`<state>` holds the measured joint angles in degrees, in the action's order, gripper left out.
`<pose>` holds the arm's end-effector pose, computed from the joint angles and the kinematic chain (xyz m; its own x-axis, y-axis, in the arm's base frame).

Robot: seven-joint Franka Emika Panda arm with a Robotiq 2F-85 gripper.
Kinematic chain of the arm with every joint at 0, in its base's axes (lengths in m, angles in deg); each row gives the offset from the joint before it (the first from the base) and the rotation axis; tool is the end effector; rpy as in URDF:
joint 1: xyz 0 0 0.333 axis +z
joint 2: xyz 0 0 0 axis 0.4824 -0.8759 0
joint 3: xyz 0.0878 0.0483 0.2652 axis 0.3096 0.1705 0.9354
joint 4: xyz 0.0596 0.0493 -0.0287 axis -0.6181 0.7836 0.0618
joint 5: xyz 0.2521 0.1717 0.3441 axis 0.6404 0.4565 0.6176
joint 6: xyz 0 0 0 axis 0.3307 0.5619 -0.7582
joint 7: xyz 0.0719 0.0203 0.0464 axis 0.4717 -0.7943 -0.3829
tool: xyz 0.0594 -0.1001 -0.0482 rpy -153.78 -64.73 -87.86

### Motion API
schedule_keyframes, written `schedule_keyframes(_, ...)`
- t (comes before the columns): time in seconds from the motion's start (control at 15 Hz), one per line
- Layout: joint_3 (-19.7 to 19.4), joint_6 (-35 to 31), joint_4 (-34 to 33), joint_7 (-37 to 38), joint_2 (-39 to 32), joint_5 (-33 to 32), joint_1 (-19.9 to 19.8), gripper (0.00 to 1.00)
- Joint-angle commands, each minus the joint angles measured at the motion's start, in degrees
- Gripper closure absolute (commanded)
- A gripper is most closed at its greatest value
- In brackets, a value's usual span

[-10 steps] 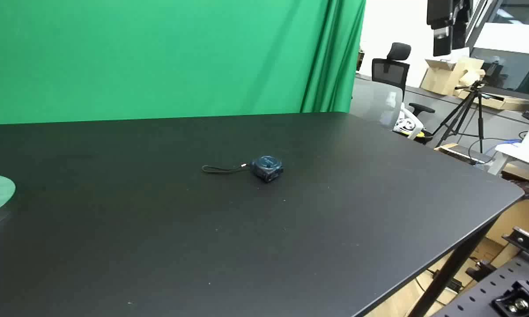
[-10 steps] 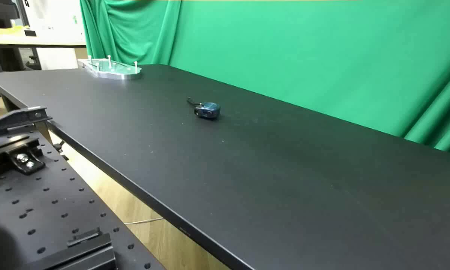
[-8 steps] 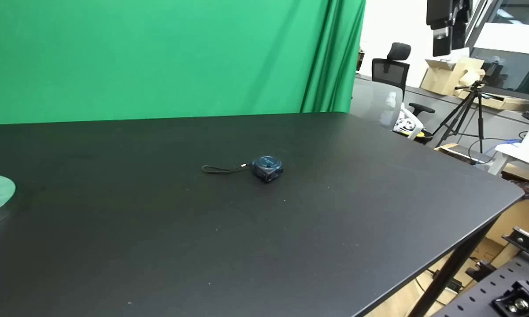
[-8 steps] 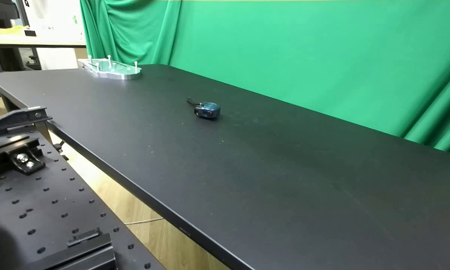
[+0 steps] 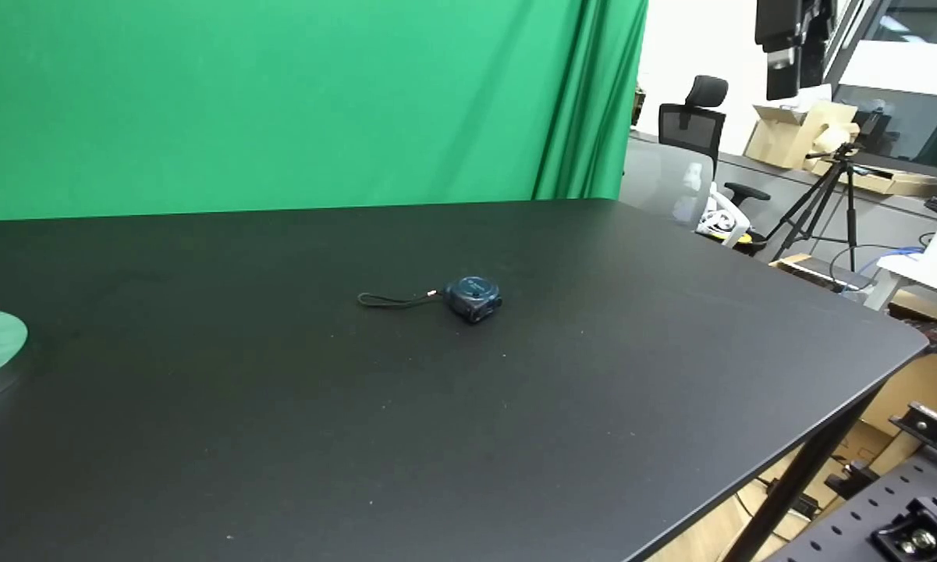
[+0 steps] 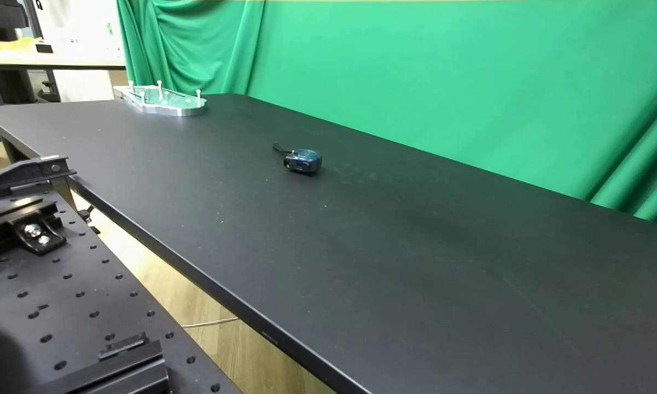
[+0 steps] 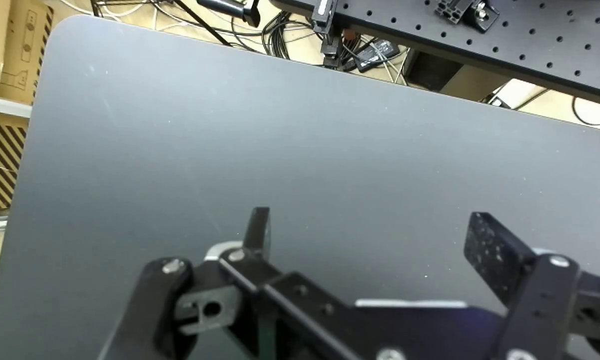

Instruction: Move the measuring tape

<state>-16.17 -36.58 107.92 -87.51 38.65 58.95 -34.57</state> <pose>0.4672 -0.1267 0.3247 0.9146 0.2691 -0.3017 0.3287 -0.9294 0.1676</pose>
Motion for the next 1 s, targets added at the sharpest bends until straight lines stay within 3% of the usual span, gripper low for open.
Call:
schedule_keyframes(0.0, -0.42, 0.22, -0.12, 0.09, 0.01, -0.08, 0.49, 0.00)
schedule_keyframes(0.4, 4.33, -4.40, -2.69, 5.42, -6.70, -3.05, 3.30, 0.00)
schedule_keyframes(0.8, 9.12, -16.75, -9.19, 19.74, -20.07, 0.86, 7.23, 0.00)
schedule_keyframes(0.93, 9.36, -20.05, -11.83, 21.49, -24.54, 5.72, 7.96, 0.00)
